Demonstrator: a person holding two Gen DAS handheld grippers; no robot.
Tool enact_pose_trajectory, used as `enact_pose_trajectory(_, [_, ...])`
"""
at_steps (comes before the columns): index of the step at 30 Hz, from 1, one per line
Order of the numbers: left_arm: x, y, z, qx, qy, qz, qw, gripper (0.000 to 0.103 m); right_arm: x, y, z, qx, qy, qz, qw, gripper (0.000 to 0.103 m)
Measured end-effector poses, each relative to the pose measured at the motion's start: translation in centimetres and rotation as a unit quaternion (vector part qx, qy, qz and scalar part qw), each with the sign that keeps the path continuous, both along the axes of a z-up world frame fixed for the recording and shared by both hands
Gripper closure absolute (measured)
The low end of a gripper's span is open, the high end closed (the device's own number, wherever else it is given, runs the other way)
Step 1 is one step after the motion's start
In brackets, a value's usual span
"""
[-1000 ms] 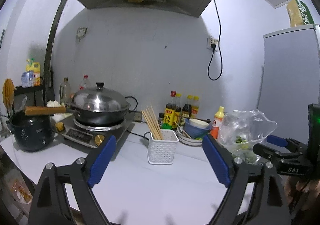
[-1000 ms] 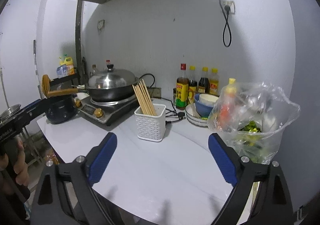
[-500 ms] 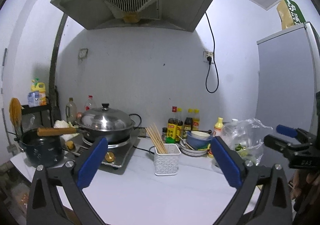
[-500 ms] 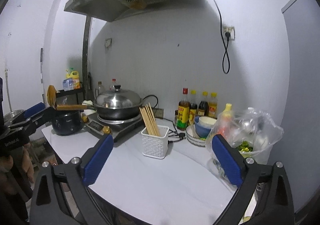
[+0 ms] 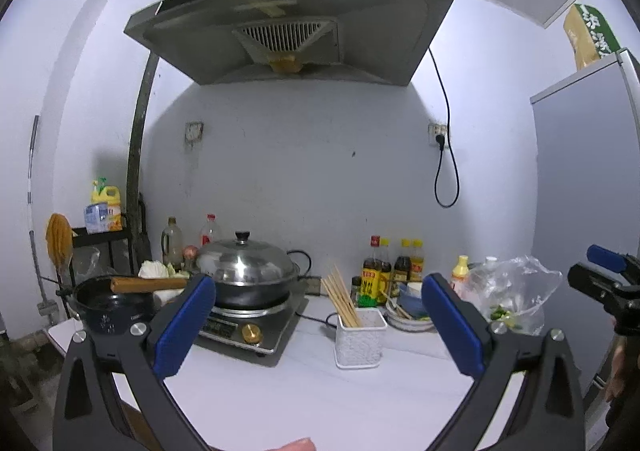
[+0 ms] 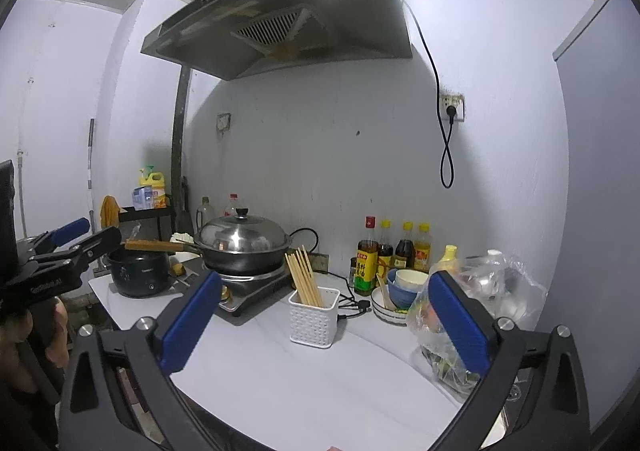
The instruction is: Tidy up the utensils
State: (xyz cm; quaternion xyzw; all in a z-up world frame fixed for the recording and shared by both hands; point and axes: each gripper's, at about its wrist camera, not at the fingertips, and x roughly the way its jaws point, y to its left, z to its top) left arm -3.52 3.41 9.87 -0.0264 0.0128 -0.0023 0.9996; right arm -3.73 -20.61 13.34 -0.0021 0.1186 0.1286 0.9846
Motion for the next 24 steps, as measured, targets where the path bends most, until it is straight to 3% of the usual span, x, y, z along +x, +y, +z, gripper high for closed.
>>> enact_pose_trajectory(10, [-1.6, 0.9, 1.0, 0.001, -0.035, 0.035, 0.9988, 0.0, -0.3, 0.4, 0.6, -0.005, -0.018, 0.0, 1.0, 0.001])
enact_pose_trajectory(24, [-1.5, 1.4, 0.9, -0.01, -0.032, 0.04, 0.9986, 0.0, -0.3, 0.7, 0.8, 0.002, -0.032, 0.003, 0.999, 0.001])
